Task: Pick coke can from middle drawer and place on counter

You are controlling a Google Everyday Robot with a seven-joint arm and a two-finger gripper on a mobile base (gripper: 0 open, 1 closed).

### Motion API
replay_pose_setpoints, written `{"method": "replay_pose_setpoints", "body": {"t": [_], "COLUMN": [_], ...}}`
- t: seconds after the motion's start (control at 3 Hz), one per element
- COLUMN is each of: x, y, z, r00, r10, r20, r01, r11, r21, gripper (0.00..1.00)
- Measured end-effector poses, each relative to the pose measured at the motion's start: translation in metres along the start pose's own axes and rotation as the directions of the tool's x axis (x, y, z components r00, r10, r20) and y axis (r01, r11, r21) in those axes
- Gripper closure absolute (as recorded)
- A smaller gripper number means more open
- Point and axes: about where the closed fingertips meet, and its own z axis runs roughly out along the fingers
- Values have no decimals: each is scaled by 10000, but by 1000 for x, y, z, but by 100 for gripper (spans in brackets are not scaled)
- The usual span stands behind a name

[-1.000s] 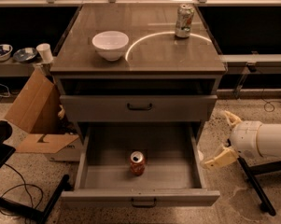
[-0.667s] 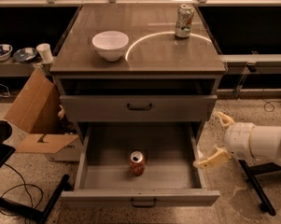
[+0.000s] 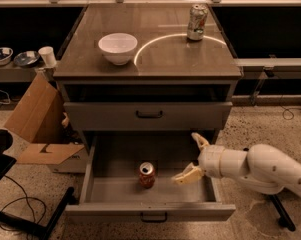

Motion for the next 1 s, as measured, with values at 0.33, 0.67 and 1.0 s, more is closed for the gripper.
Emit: {"method": "replay_pose_setpoints", "body": {"t": [0.33, 0.67, 1.0], "x": [44, 61, 73], "y": [21, 34, 38], "z": [100, 153, 194], "r00": [9955, 9942, 9951], "r10": [800, 857, 615], "r20": [501, 648, 779], "r01": [-743, -741, -456], "r11": [9916, 9836, 9805], "r21": [-1063, -1642, -1910], "gripper": [0, 0, 18]}}
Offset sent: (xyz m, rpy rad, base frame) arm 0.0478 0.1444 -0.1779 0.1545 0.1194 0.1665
